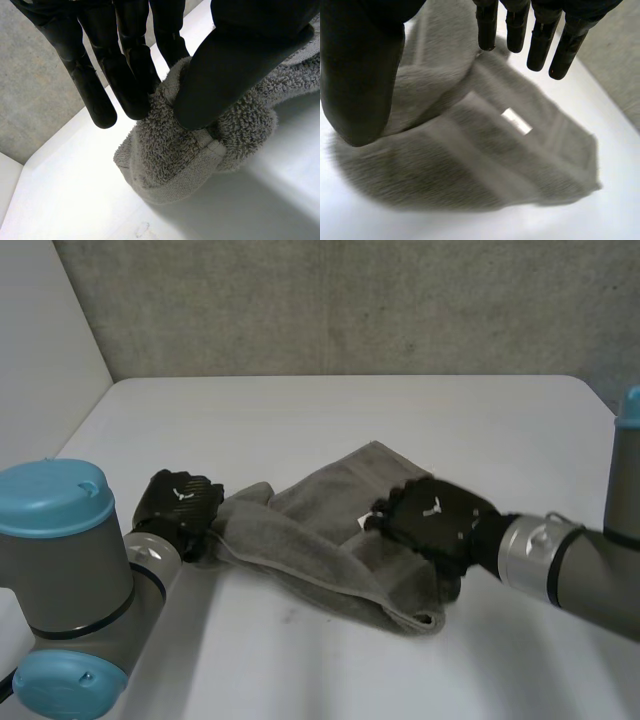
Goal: Fold the towel.
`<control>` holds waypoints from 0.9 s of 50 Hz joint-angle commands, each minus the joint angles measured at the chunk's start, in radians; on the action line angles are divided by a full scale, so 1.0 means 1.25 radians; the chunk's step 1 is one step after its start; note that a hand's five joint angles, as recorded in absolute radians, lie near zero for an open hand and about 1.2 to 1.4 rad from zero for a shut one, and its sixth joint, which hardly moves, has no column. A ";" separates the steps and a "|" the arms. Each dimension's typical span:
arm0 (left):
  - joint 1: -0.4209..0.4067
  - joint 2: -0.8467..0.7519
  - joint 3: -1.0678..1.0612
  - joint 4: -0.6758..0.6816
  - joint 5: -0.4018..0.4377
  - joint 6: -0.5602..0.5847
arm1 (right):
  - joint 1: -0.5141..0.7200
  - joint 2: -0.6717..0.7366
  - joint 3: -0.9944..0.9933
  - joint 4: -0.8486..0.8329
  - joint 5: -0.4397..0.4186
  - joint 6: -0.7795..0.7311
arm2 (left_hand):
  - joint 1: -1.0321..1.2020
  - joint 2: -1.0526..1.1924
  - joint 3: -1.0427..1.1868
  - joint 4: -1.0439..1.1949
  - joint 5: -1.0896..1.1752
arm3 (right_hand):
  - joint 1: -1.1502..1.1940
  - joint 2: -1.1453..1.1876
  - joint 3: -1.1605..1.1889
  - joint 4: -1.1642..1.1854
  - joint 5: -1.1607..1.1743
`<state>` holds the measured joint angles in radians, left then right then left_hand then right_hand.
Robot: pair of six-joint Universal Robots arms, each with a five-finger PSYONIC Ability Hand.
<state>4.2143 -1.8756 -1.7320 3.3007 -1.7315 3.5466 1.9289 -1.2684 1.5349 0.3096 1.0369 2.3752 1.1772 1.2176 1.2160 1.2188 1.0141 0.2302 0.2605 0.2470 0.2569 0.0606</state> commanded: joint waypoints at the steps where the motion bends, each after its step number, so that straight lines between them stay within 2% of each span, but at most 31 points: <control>1: 0.000 -0.002 -0.010 -0.002 0.000 0.013 | 0.011 0.141 -0.181 0.025 0.005 0.001 | 0.175 0.143 0.144 0.142 0.166 | -0.041 -0.066 -0.055 -0.063 -0.045; 4: 0.000 0.000 -0.011 -0.003 0.000 0.018 | 0.012 0.173 -0.215 0.038 0.005 -0.003 | 0.175 0.143 0.144 0.142 0.166 | -0.001 -0.025 -0.015 -0.022 -0.005; 6: -0.002 0.000 -0.012 -0.003 0.000 0.029 | 0.024 0.240 -0.286 0.071 0.003 -0.005 | 0.175 0.143 0.144 0.142 0.166 | 0.062 0.038 0.049 0.041 0.058; 15: -0.003 0.007 -0.010 -0.003 0.001 0.040 | 0.056 0.387 -0.414 0.113 -0.002 -0.043 | 0.175 0.143 0.144 0.142 0.166 | 0.137 0.113 0.124 0.116 0.134; 29: -0.008 0.007 -0.006 0.002 0.001 0.037 | 0.077 0.453 -0.449 0.106 0.000 -0.051 | 0.175 0.143 0.144 0.142 0.166 | 0.220 0.195 0.206 0.198 0.216; 32: -0.009 0.007 -0.007 0.002 0.002 0.037 | 0.077 0.464 -0.451 0.105 0.003 -0.052 | 0.175 0.143 0.144 0.142 0.166 | 0.307 0.282 0.293 0.285 0.303; 34: -0.009 0.007 -0.008 0.002 0.001 0.037 | 0.077 0.470 -0.452 0.102 0.005 -0.051 | 0.175 0.143 0.144 0.142 0.166 | 0.526 0.502 0.513 0.505 0.522; 35: -0.009 0.007 -0.008 0.002 0.001 0.037 | 0.077 0.470 -0.452 0.102 0.005 -0.051 | 0.175 0.143 0.144 0.142 0.166 | 0.527 0.503 0.514 0.506 0.523; 37: -0.008 0.007 -0.008 0.002 0.001 0.037 | 0.077 0.463 -0.460 0.086 0.010 -0.041 | 0.175 0.143 0.144 0.142 0.166 | 0.836 0.812 0.822 0.815 0.832; 38: -0.008 0.007 -0.008 0.002 0.001 0.037 | 0.077 0.462 -0.460 0.086 0.010 -0.041 | 0.175 0.143 0.144 0.142 0.166 | 0.837 0.813 0.824 0.816 0.833; 39: -0.008 0.007 -0.006 0.002 0.001 0.037 | 0.076 0.454 -0.462 0.070 0.012 -0.031 | 0.175 0.143 0.144 0.142 0.166 | 0.932 0.908 0.918 0.910 0.928; 43: -0.008 0.007 0.001 0.002 0.001 0.037 | 0.067 0.412 -0.462 0.027 0.022 0.025 | 0.175 0.143 0.144 0.142 0.166 | 0.933 0.909 0.919 0.911 0.929; 45: -0.008 0.008 0.012 0.002 0.001 0.037 | 0.061 0.357 -0.457 -0.020 0.023 0.107 | 0.175 0.143 0.144 0.142 0.166 | 0.933 0.909 0.919 0.911 0.929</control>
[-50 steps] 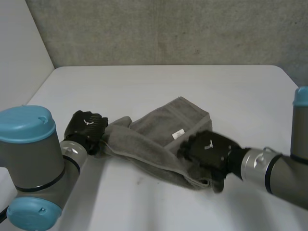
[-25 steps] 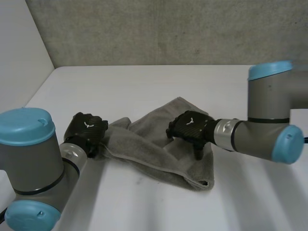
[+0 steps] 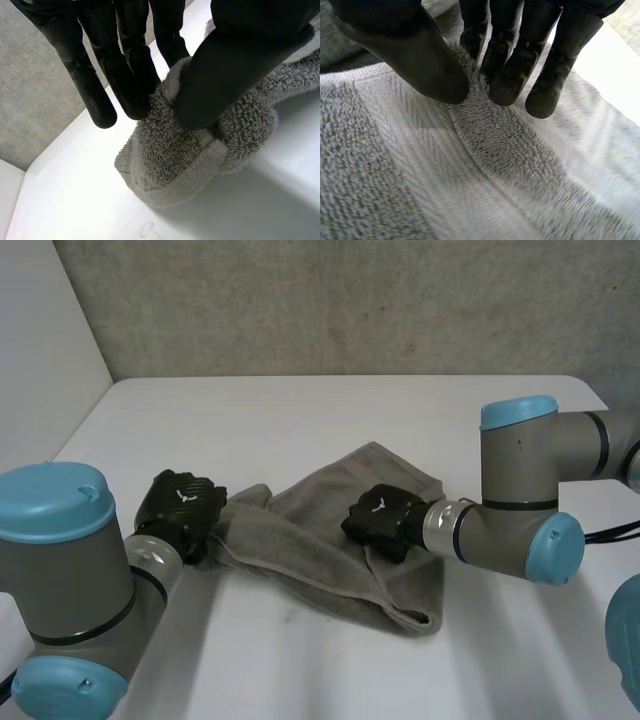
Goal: Fold the towel.
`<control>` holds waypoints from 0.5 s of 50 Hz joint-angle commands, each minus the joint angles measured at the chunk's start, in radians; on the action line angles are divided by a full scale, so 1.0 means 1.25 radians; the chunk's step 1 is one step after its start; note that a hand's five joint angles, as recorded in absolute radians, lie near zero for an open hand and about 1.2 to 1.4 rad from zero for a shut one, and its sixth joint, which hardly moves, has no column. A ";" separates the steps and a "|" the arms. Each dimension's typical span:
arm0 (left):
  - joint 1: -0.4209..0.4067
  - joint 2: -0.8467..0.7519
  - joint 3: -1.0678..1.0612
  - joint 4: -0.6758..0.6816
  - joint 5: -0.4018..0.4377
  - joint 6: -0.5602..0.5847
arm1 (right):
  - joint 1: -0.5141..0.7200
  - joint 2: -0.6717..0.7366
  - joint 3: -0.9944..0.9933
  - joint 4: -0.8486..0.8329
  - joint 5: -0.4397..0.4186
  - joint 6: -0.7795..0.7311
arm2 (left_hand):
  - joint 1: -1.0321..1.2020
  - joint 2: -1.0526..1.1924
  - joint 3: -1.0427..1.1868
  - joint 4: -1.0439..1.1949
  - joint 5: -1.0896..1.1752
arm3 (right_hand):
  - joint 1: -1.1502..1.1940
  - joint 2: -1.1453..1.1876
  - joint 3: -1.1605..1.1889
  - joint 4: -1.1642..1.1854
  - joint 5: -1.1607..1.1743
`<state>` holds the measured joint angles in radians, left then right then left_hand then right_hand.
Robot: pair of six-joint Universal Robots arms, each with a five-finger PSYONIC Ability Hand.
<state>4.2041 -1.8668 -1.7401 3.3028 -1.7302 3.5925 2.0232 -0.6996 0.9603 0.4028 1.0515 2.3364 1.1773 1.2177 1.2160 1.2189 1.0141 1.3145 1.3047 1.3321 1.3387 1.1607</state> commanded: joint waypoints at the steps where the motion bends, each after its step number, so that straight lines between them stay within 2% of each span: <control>1: 0.000 0.001 0.019 0.000 0.000 0.000 | -0.015 -0.098 0.002 -0.095 0.012 0.139 | 0.175 0.143 0.144 0.142 0.166 | 0.065 0.073 0.051 0.046 0.049; 8: -0.002 0.049 0.073 -0.003 0.000 -0.001 | -0.100 -0.245 0.042 -0.145 0.013 0.240 | 0.175 0.143 0.144 0.142 0.166 | 0.065 0.073 0.051 0.046 0.049; 18: 0.005 0.173 0.118 -0.004 0.000 -0.001 | -0.261 -0.421 0.071 -0.137 0.034 0.266 | 0.175 0.143 0.144 0.142 0.166 | 0.065 0.073 0.051 0.046 0.049; 22: 0.010 0.242 0.124 -0.011 -0.001 -0.004 | -0.325 -0.539 0.119 -0.114 0.017 0.256 | 0.175 0.143 0.144 0.142 0.166 | 0.065 0.073 0.051 0.046 0.049; 25: 0.011 0.259 0.121 -0.023 0.001 -0.002 | -0.345 -0.568 0.135 -0.093 0.009 0.247 | 0.175 0.143 0.144 0.142 0.166 | 0.065 0.073 0.051 0.046 0.049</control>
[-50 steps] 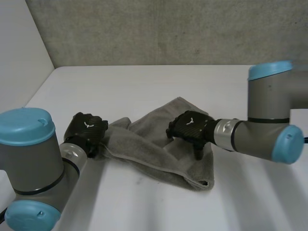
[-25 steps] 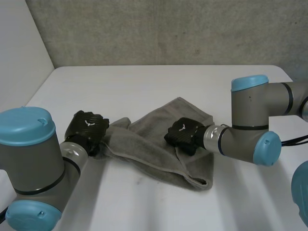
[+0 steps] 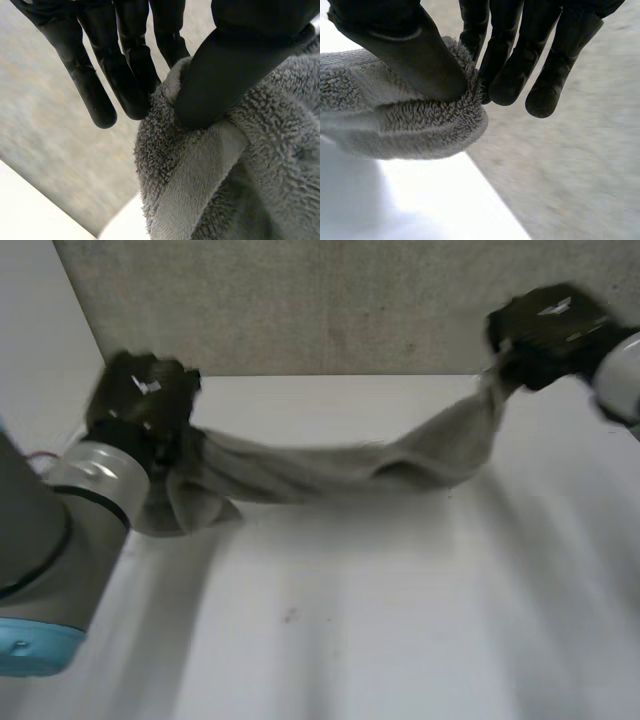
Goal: Fold the towel.
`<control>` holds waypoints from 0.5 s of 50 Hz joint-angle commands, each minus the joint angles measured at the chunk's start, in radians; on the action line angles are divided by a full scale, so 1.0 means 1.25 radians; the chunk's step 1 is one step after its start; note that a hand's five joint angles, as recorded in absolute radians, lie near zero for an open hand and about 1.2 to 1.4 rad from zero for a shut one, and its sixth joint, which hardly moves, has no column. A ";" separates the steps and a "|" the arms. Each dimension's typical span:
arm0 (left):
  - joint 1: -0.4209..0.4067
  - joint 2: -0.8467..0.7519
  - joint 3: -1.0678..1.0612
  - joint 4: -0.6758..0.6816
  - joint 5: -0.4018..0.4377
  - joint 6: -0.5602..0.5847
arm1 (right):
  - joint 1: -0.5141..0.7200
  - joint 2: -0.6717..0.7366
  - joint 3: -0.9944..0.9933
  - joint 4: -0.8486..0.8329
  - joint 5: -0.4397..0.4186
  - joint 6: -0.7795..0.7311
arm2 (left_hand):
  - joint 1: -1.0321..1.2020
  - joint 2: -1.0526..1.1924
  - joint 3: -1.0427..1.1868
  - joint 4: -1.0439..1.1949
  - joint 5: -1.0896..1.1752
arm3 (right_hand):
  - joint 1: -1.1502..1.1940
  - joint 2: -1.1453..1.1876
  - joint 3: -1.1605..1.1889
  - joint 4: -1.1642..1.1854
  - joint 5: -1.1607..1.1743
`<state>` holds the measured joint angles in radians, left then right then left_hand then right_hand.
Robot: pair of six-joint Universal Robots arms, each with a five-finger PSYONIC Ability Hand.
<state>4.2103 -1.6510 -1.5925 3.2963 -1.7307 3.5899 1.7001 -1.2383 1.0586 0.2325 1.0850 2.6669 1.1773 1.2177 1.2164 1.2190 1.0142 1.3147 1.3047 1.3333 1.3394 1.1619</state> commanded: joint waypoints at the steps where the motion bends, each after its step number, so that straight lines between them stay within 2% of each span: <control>1: 0.006 0.098 -0.002 -0.041 0.009 -0.002 | -0.100 -0.159 0.072 0.064 -0.031 -0.032 | 0.175 0.143 0.144 0.142 0.166 | 0.065 0.073 0.050 0.045 0.048; 3: 0.005 0.102 -0.006 -0.076 0.020 -0.002 | -0.115 -0.179 0.091 0.088 -0.052 -0.060 | 0.175 0.143 0.144 0.142 0.166 | 0.065 0.073 0.050 0.045 0.048; 5: 0.003 0.102 -0.008 -0.181 0.048 -0.005 | -0.118 -0.211 0.129 0.151 -0.085 -0.128 | 0.175 0.143 0.144 0.142 0.166 | 0.065 0.073 0.050 0.045 0.048; 8: 0.002 0.100 -0.010 -0.233 0.065 -0.014 | -0.118 -0.224 0.147 0.193 -0.094 -0.168 | 0.175 0.143 0.144 0.142 0.166 | 0.065 0.073 0.050 0.045 0.048; 11: 0.014 0.074 -0.011 -0.343 0.117 -0.084 | -0.116 -0.217 0.194 0.301 -0.096 -0.290 | 0.175 0.143 0.144 0.142 0.166 | 0.065 0.073 0.050 0.045 0.048; 16: 0.049 -0.019 -0.008 -0.373 0.147 -0.152 | -0.099 -0.152 0.202 0.327 -0.086 -0.363 | 0.175 0.143 0.144 0.142 0.166 | 0.065 0.073 0.050 0.045 0.048; 22: 0.063 -0.138 0.054 -0.347 0.154 -0.159 | -0.050 -0.017 0.141 0.300 -0.061 -0.344 | 0.175 0.143 0.144 0.142 0.166 | 0.065 0.073 0.050 0.045 0.048; 25: 0.064 -0.180 0.096 -0.329 0.154 -0.157 | -0.029 0.016 0.107 0.268 -0.053 -0.323 | 0.175 0.143 0.144 0.142 0.166 | 0.065 0.073 0.050 0.045 0.048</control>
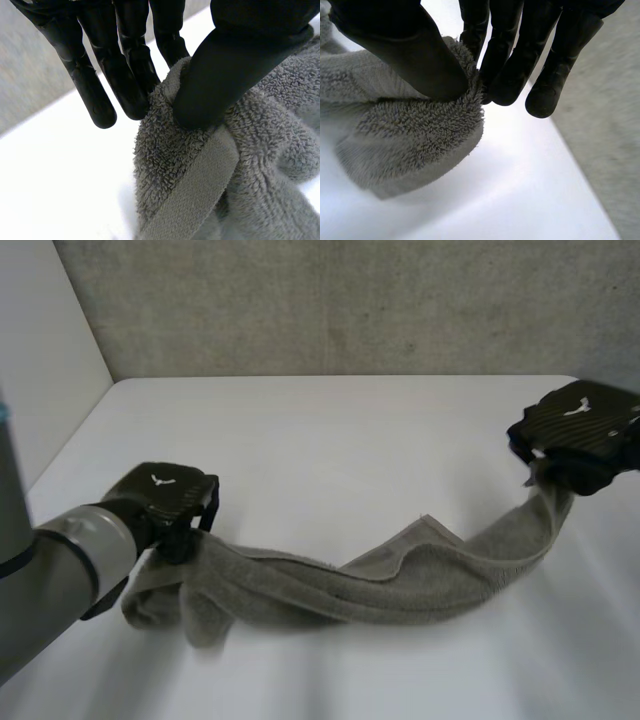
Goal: Fold the towel.
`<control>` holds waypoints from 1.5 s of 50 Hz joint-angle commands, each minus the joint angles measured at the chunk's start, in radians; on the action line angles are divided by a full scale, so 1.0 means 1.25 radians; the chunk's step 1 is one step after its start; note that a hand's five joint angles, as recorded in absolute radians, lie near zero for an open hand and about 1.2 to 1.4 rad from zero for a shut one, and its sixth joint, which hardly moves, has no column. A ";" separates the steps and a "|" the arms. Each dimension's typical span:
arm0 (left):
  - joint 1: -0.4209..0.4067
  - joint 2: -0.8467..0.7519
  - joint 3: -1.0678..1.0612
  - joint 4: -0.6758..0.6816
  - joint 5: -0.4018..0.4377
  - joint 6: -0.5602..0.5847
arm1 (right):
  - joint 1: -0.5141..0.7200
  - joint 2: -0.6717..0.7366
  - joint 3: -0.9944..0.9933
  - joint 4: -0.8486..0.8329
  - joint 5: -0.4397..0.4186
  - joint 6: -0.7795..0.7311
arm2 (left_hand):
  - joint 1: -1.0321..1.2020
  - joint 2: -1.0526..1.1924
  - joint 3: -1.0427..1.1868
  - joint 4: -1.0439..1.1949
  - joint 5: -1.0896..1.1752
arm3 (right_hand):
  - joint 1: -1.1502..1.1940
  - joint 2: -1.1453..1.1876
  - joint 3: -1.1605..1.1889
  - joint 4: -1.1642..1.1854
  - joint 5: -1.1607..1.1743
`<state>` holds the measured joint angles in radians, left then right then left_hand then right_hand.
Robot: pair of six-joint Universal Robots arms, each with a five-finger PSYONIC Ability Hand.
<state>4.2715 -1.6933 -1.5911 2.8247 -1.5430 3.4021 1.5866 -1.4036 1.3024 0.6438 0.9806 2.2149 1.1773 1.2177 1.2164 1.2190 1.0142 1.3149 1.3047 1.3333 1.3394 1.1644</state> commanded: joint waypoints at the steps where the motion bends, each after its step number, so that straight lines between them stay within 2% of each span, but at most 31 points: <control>1: 0.016 -0.184 0.140 0.064 0.001 -0.006 | 0.080 0.181 -0.127 -0.105 0.040 0.075 | 0.175 0.143 0.144 0.142 0.166 | 0.065 0.073 0.050 0.045 0.046; 2: 0.016 -0.213 0.192 0.080 0.001 -0.005 | 0.094 0.211 -0.175 -0.154 0.055 0.125 | 0.175 0.143 0.144 0.142 0.166 | 0.065 0.073 0.050 0.045 0.046; 3: 0.016 -0.214 0.193 0.080 0.001 -0.005 | 0.094 0.211 -0.176 -0.154 0.055 0.125 | 0.175 0.143 0.144 0.142 0.166 | 0.065 0.073 0.050 0.045 0.046; 5: 0.016 -0.271 0.327 0.123 0.000 -0.006 | 0.110 0.259 -0.279 -0.263 0.090 0.239 | 0.175 0.143 0.144 0.142 0.166 | 0.065 0.073 0.050 0.045 0.046; 6: 0.016 -0.271 0.328 0.123 0.000 -0.006 | 0.110 0.259 -0.280 -0.263 0.090 0.239 | 0.175 0.143 0.144 0.142 0.166 | 0.065 0.073 0.050 0.045 0.046; 8: 0.016 -0.294 0.397 0.150 -0.001 -0.006 | 0.121 0.283 -0.370 -0.390 0.131 0.352 | 0.175 0.143 0.144 0.142 0.166 | 0.065 0.073 0.050 0.045 0.046; 9: 0.019 -0.309 0.463 0.178 -0.003 -0.008 | 0.121 0.284 -0.371 -0.391 0.131 0.352 | 0.175 0.143 0.144 0.142 0.166 | 0.065 0.073 0.050 0.045 0.046; 10: 0.023 -0.316 0.518 0.209 -0.003 -0.013 | 0.124 0.281 -0.395 -0.463 0.160 0.401 | 0.175 0.143 0.144 0.142 0.166 | 0.065 0.073 0.050 0.045 0.046; 11: 0.023 -0.316 0.518 0.209 -0.003 -0.013 | 0.124 0.281 -0.395 -0.463 0.160 0.401 | 0.175 0.143 0.144 0.142 0.166 | 0.065 0.073 0.050 0.045 0.046; 13: 0.037 -0.314 0.579 0.285 -0.006 -0.024 | 0.122 0.268 -0.422 -0.589 0.223 0.495 | 0.175 0.143 0.144 0.142 0.166 | 0.065 0.073 0.050 0.045 0.046; 16: 0.043 -0.297 0.584 0.344 -0.009 -0.030 | 0.120 0.235 -0.411 -0.617 0.240 0.540 | 0.175 0.143 0.144 0.142 0.166 | 0.065 0.073 0.050 0.045 0.046; 23: 0.045 -0.276 0.481 0.353 -0.003 -0.044 | 0.121 0.199 -0.313 -0.543 0.201 0.531 | 0.175 0.143 0.144 0.142 0.166 | 0.065 0.073 0.050 0.045 0.046; 25: 0.046 -0.276 0.380 0.357 0.000 -0.037 | 0.121 0.185 -0.234 -0.520 0.153 0.496 | 0.175 0.143 0.144 0.142 0.166 | 0.065 0.073 0.050 0.045 0.046; 28: 0.050 -0.284 0.278 0.368 0.002 -0.034 | 0.119 0.184 -0.139 -0.517 0.122 0.442 | 0.175 0.143 0.144 0.142 0.166 | 0.065 0.073 0.050 0.045 0.046; 36: 0.059 -0.339 0.084 0.445 0.001 -0.028 | 0.120 0.231 0.074 -0.516 0.106 0.301 | 0.175 0.143 0.144 0.142 0.166 | 0.065 0.073 0.050 0.045 0.046; 39: 0.059 -0.345 0.062 0.451 0.001 -0.024 | 0.119 0.243 0.103 -0.515 0.108 0.276 | 0.175 0.143 0.144 0.142 0.166 | 0.065 0.073 0.050 0.045 0.046; 41: 0.059 -0.352 0.025 0.451 0.000 0.005 | 0.116 0.258 0.148 -0.515 0.109 0.233 | 0.175 0.143 0.144 0.142 0.166 | 0.065 0.073 0.050 0.045 0.046; 47: 0.061 -0.332 -0.019 0.434 -0.001 0.082 | 0.113 0.245 0.188 -0.515 0.110 0.204 | 0.110 0.077 0.078 0.076 0.101 | 0.065 0.073 0.050 0.045 0.046; 50: 0.061 -0.290 -0.049 0.419 0.000 0.119 | 0.114 0.232 0.199 -0.515 0.109 0.206 | 0.006 -0.026 -0.025 -0.027 -0.003 | 0.065 0.073 0.050 0.045 0.046; 52: 0.059 -0.252 -0.068 0.409 0.002 0.135 | 0.111 0.206 0.211 -0.515 0.104 0.206 | -0.211 -0.243 -0.242 -0.244 -0.220 | 0.065 0.073 0.050 0.045 0.046; 53: 0.059 -0.252 -0.068 0.409 0.002 0.135 | 0.111 0.206 0.211 -0.515 0.104 0.206 | -0.212 -0.244 -0.243 -0.245 -0.221 | 0.065 0.073 0.050 0.045 0.046; 55: 0.057 -0.218 -0.078 0.397 0.002 0.135 | 0.098 0.194 0.222 -0.516 0.099 0.208 | -0.450 -0.483 -0.482 -0.484 -0.460 | 0.065 0.073 0.050 0.045 0.046; 57: 0.057 -0.204 -0.078 0.389 0.002 0.135 | 0.092 0.190 0.226 -0.516 0.098 0.209 | -0.510 -0.542 -0.541 -0.543 -0.519 | 0.065 0.073 0.050 0.045 0.046; 67: 0.051 -0.188 -0.049 0.370 0.002 0.133 | 0.084 0.185 0.245 -0.521 0.077 0.210 | -0.517 -0.550 -0.549 -0.551 -0.527 | 0.065 0.073 0.050 0.045 0.046; 75: 0.051 -0.236 -0.019 0.376 -0.001 0.130 | 0.084 0.188 0.255 -0.526 0.076 0.210 | -0.496 -0.529 -0.527 -0.530 -0.505 | 0.065 0.073 0.050 0.045 0.046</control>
<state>4.3348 -1.9403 -1.6409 3.2888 -1.5405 3.5677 1.6913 -1.1719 1.6153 -0.0103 1.0752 2.4776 0.4838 0.4791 0.4816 0.4805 0.3031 1.3181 1.3048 1.3333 1.3392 1.1666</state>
